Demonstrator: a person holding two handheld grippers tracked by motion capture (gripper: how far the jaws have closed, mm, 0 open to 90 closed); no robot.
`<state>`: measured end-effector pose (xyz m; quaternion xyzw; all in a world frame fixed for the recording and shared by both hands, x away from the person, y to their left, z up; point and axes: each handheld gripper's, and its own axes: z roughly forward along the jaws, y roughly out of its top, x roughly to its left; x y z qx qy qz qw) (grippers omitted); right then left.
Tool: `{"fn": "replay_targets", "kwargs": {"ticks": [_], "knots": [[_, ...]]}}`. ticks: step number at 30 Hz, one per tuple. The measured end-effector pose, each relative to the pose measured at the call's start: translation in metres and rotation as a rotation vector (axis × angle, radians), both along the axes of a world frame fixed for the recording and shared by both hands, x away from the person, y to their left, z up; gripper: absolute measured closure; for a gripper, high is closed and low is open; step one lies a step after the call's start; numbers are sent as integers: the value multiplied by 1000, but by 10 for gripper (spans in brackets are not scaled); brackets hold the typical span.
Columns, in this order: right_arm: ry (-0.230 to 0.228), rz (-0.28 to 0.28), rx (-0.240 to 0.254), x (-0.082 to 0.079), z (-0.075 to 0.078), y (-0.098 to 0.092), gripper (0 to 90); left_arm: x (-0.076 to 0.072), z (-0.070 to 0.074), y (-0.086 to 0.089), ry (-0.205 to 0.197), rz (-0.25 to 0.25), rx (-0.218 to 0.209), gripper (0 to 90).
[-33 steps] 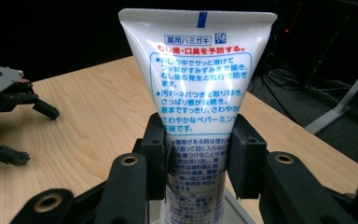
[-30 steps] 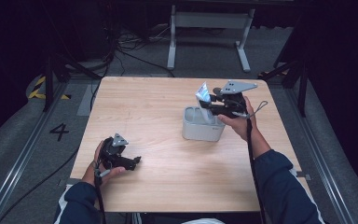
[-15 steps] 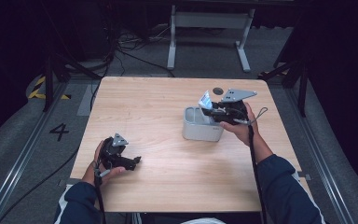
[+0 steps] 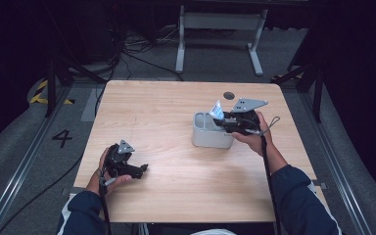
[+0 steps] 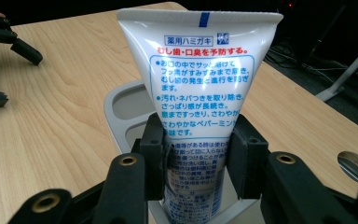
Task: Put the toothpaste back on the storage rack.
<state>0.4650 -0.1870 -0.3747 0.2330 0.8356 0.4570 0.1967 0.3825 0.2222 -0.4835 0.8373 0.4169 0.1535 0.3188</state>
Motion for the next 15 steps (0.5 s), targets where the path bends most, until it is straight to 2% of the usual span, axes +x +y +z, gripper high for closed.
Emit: {"fn": "replay_targets", "kwargs": {"ticks": [15], "knots": [[9,0,-22,-1,-5,-2,635,0,0,0,0,0,0,5]]}}
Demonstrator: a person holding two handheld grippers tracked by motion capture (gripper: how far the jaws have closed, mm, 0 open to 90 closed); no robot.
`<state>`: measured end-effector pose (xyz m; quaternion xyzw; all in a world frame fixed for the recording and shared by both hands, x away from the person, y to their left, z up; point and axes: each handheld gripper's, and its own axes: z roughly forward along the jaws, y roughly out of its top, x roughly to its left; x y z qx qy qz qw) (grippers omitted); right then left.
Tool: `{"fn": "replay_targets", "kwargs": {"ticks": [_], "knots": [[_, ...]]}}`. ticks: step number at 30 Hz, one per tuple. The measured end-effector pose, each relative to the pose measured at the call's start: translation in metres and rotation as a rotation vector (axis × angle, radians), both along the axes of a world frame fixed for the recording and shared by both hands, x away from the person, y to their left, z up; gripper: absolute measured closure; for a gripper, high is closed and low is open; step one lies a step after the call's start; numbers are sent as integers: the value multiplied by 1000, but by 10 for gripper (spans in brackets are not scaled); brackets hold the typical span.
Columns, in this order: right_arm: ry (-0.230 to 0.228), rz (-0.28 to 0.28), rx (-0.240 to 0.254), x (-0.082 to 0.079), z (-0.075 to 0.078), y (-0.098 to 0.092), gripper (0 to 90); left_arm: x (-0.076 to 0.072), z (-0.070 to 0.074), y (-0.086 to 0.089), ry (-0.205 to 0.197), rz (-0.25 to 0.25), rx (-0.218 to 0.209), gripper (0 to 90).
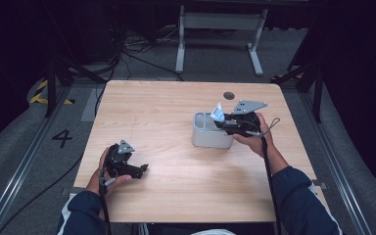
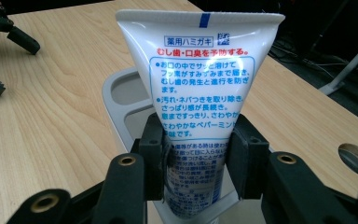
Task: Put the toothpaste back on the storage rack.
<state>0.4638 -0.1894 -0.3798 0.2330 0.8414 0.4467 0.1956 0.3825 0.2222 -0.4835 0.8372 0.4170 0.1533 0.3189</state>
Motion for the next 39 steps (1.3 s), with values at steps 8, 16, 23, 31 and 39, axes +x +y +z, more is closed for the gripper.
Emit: {"fn": "replay_targets", "kwargs": {"ticks": [8,16,23,31,39], "knots": [[4,1,0,0,-1,-1,632,0,0,0,0,0,0,5],[7,6,1,-1,-1,-2,627,0,0,0,-1,0,1,5],[10,13,-2,-2,-2,-1,622,0,0,0,-1,-1,2,5],[7,21,-17,-5,-2,2,616,0,0,0,-1,0,2,5],[12,8,-12,-5,-3,0,582,0,0,0,0,0,0,5]]}}
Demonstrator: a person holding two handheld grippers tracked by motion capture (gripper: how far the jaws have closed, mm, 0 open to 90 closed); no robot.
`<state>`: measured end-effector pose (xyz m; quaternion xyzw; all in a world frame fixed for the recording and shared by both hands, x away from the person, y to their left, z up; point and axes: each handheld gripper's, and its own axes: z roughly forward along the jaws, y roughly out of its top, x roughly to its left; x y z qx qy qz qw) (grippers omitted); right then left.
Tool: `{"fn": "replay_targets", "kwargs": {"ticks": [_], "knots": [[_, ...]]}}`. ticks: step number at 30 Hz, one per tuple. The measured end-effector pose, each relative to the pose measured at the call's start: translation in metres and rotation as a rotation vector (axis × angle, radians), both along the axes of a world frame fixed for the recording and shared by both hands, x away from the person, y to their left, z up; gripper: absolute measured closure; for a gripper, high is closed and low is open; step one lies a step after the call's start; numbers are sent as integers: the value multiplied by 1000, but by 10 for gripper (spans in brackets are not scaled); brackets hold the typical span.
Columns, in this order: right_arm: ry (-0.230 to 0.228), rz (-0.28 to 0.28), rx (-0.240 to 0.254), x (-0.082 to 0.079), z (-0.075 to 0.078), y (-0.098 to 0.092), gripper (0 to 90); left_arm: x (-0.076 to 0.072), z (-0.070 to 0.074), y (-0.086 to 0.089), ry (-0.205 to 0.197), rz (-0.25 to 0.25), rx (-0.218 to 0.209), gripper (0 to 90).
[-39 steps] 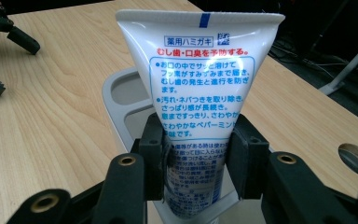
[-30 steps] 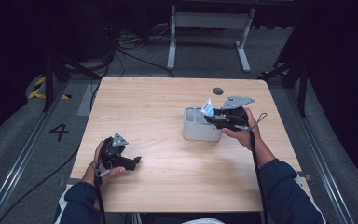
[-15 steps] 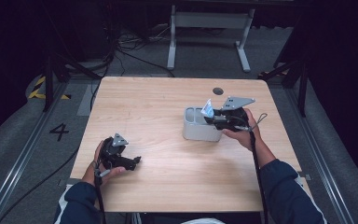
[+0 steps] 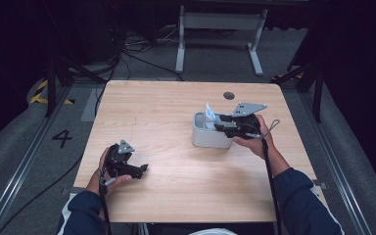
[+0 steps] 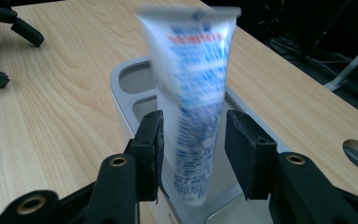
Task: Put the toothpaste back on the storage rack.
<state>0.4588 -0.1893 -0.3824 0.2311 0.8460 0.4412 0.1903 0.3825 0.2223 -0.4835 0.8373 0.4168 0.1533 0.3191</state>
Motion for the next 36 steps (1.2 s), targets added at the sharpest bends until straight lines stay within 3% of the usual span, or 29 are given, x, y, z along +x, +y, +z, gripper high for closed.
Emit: {"fn": "replay_targets", "kwargs": {"ticks": [10,16,36], "knots": [[4,-3,6,0,1,-5,528,0,0,0,1,0,0,5],[-17,0,-23,-5,5,-1,511,0,0,0,-1,0,2,5],[-31,-11,-27,-18,15,-11,413,0,0,0,-1,0,1,5]]}}
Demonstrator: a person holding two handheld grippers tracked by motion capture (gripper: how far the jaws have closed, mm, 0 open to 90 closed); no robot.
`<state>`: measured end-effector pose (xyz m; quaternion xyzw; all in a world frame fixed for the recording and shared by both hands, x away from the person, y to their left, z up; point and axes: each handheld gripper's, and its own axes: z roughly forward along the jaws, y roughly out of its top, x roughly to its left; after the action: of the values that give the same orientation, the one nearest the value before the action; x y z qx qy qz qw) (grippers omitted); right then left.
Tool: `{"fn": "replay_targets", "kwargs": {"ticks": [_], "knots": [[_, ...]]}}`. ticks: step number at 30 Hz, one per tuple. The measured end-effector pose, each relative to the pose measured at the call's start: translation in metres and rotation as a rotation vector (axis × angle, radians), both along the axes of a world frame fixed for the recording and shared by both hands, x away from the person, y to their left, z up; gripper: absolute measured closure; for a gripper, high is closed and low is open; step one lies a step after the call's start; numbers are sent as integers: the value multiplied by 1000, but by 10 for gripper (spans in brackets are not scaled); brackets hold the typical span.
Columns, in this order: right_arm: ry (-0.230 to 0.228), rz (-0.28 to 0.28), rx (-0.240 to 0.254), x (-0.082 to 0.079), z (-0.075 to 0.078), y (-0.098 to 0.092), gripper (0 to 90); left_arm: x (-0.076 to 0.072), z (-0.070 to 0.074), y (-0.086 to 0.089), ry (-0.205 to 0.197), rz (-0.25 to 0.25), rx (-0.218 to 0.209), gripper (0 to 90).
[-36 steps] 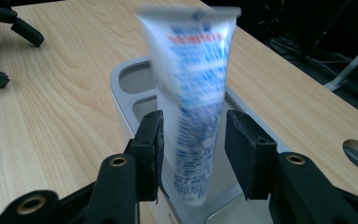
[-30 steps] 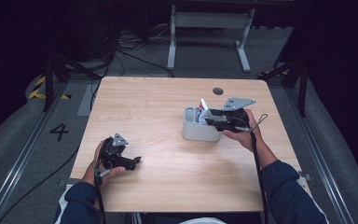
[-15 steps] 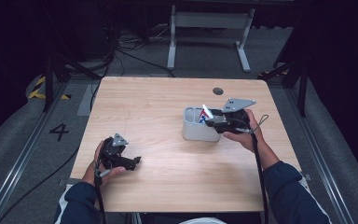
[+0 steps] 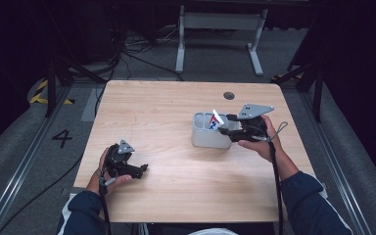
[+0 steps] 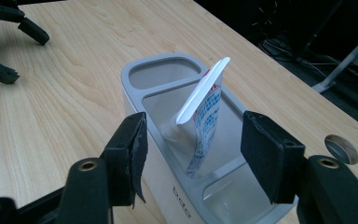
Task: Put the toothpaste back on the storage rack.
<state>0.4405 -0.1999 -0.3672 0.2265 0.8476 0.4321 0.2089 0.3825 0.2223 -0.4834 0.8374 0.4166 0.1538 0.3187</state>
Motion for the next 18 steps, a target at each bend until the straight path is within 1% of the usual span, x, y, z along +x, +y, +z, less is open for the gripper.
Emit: {"fn": "replay_targets", "kwargs": {"ticks": [3,8,13,14,16,18], "knots": [[4,-1,-1,-3,1,-4,381,0,0,0,0,0,1,5],[8,-16,-46,-5,1,-5,303,0,0,0,1,0,-1,5],[-10,-33,-51,-9,4,-7,281,0,0,0,1,0,-1,5],[-5,-40,-54,-10,4,-8,274,0,0,0,1,0,-1,5],[-10,-51,-60,-12,4,-9,265,0,0,0,0,0,1,5],[-9,-52,-67,-14,4,-10,264,0,0,0,0,0,1,5]]}}
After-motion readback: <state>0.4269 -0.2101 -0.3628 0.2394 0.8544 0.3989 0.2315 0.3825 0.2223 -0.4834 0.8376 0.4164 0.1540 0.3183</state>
